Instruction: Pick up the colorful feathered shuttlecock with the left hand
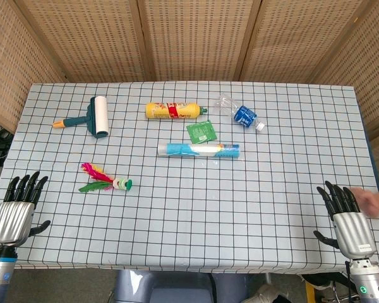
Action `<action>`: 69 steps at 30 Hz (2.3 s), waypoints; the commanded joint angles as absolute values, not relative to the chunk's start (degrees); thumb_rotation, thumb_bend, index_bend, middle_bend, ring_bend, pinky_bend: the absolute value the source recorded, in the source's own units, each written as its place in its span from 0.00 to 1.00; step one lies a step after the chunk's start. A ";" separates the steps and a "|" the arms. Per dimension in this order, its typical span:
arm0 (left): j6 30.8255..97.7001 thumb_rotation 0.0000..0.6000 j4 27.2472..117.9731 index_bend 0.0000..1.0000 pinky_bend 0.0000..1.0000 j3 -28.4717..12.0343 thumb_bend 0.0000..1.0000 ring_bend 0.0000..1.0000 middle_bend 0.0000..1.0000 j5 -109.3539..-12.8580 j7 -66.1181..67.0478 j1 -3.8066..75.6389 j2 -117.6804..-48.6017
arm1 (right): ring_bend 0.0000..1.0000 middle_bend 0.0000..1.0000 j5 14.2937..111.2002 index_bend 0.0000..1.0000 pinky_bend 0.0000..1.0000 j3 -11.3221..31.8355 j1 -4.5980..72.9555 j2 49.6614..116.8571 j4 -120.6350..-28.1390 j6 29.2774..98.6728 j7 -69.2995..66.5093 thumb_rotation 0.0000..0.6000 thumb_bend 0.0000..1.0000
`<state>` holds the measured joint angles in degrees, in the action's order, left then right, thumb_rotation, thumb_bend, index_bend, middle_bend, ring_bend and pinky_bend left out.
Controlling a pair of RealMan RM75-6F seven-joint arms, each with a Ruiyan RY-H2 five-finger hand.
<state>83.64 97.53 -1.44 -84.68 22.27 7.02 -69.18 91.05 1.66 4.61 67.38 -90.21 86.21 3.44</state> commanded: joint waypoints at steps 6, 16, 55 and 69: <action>83.61 1.00 97.56 0.00 0.00 -1.40 0.00 0.00 0.00 -84.57 22.56 6.98 -69.26 | 0.00 0.00 91.24 0.00 0.05 1.50 4.51 67.27 -90.23 86.36 3.24 1.00 0.11; 83.05 1.00 97.54 0.00 0.00 -1.44 0.00 0.00 0.00 -84.39 22.75 7.27 -69.20 | 0.00 0.00 90.94 0.00 0.05 1.81 4.48 67.18 -90.35 86.59 3.21 1.00 0.11; 57.90 1.00 80.09 0.49 0.00 -10.13 0.27 0.00 0.00 -62.19 34.08 29.04 -83.01 | 0.00 0.00 88.75 0.00 0.05 2.57 4.81 67.12 -89.03 85.33 1.32 1.00 0.11; 53.35 1.00 72.75 0.48 0.00 -10.06 0.31 0.00 0.00 -56.92 34.51 33.54 -87.25 | 0.00 0.00 88.27 0.00 0.05 2.57 5.07 67.44 -88.52 84.56 1.15 1.00 0.11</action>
<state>53.52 72.94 -10.13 -57.12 34.34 33.33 -87.04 88.27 2.57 5.07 67.44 -88.52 84.55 1.15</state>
